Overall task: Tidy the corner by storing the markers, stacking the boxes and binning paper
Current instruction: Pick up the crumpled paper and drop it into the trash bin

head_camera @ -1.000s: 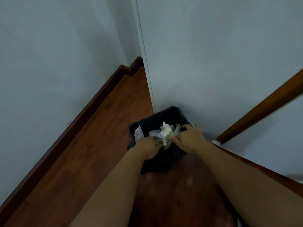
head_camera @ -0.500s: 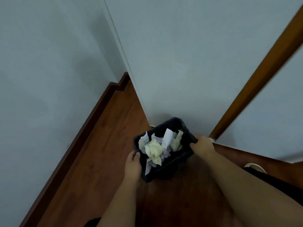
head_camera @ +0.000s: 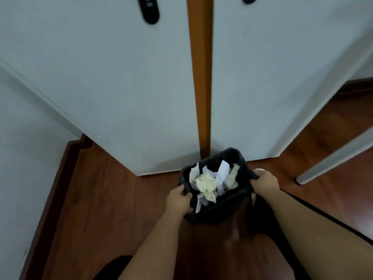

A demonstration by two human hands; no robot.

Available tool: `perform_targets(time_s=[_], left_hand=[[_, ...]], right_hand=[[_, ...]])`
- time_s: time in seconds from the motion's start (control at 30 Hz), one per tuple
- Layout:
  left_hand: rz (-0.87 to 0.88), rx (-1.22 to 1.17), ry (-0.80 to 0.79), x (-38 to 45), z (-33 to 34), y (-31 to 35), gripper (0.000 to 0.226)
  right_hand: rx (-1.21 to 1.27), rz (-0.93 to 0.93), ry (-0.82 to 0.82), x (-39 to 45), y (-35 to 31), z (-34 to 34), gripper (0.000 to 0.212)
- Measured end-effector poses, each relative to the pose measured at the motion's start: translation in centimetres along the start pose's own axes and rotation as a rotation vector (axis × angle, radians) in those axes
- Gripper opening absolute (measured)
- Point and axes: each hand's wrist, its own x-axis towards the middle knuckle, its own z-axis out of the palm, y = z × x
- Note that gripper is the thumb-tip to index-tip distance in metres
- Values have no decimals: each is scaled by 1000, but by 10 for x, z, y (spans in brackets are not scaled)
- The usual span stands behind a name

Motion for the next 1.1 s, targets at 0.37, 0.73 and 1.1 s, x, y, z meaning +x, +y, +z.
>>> perform_targets(time_s=[0.37, 0.73, 1.1], left_hand=[[129, 181, -143, -5, 139, 73, 56], [179, 169, -128, 22, 181, 111, 52], [134, -4, -153, 40, 236, 136, 51]], right_hand=[[196, 243, 231, -4, 121, -83, 33], [644, 281, 396, 40, 153, -106, 29], [826, 392, 594, 85, 170, -131, 34]])
